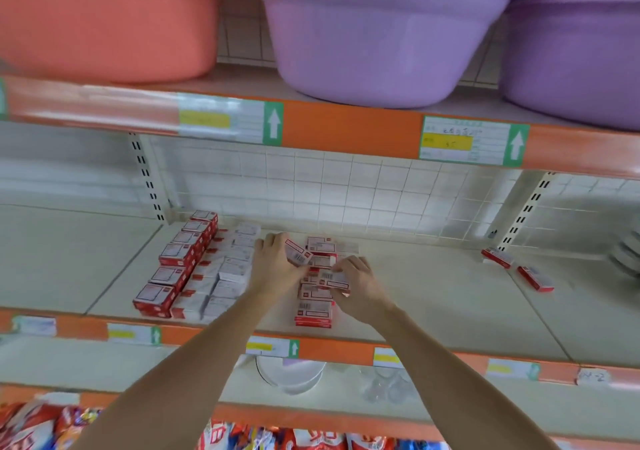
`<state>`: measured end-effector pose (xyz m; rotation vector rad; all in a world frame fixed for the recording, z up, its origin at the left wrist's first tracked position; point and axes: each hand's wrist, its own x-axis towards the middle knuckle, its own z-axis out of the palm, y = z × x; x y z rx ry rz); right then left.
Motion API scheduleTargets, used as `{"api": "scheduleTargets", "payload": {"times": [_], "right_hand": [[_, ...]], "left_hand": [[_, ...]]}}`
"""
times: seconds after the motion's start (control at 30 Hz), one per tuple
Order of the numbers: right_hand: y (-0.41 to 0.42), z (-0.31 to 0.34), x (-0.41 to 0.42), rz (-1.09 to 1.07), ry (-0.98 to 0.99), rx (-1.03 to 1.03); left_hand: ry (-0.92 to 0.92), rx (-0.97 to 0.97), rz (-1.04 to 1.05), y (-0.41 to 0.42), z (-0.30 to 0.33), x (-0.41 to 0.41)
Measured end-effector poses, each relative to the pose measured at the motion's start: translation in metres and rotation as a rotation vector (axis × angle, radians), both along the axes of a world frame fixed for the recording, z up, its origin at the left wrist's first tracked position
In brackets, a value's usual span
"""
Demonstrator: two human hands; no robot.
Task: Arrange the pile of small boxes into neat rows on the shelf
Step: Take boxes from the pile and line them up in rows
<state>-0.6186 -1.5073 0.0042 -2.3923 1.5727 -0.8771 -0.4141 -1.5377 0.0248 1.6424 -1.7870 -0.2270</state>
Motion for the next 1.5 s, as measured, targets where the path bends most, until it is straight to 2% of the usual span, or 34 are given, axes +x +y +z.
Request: {"api": "scheduleTargets", "payload": {"times": [0.3,0.6,0.8,0.9,1.0,1.13,1.2,1.37,1.5], "right_hand": [[-0.008,0.000,0.017,0.038,0.082,0.060],[-0.012,-0.001,0.027,-0.001,0.084,0.008],[-0.014,0.001,0.026,-0.022,0.068,0.055],[-0.015,0.003,0.023,-0.024,0.074,0.034],[-0.015,0.004,0.019,-0.054,0.054,-0.007],[-0.015,0.006,0.013,-0.096,0.015,-0.060],[-0.015,0.006,0.010,-0.128,0.003,-0.052],[-0.014,0.004,0.005,-0.138,0.034,-0.013],[-0.012,0.000,0.008,-0.132,0.046,-0.001]], "left_hand": [[-0.041,0.026,0.016,0.003,-0.008,0.024],[-0.046,0.132,-0.065,0.004,-0.006,0.028],[0.040,0.211,-0.207,0.007,0.003,0.028],[0.012,0.368,-0.366,0.010,0.017,0.028],[-0.135,0.522,-0.531,0.012,0.032,0.025],[-0.446,0.562,-0.667,0.014,0.047,0.010],[-0.517,0.560,-0.699,0.015,0.046,0.005],[-0.261,0.477,-0.702,0.021,0.046,-0.002],[-0.279,0.467,-0.694,0.029,0.038,-0.007]]}}
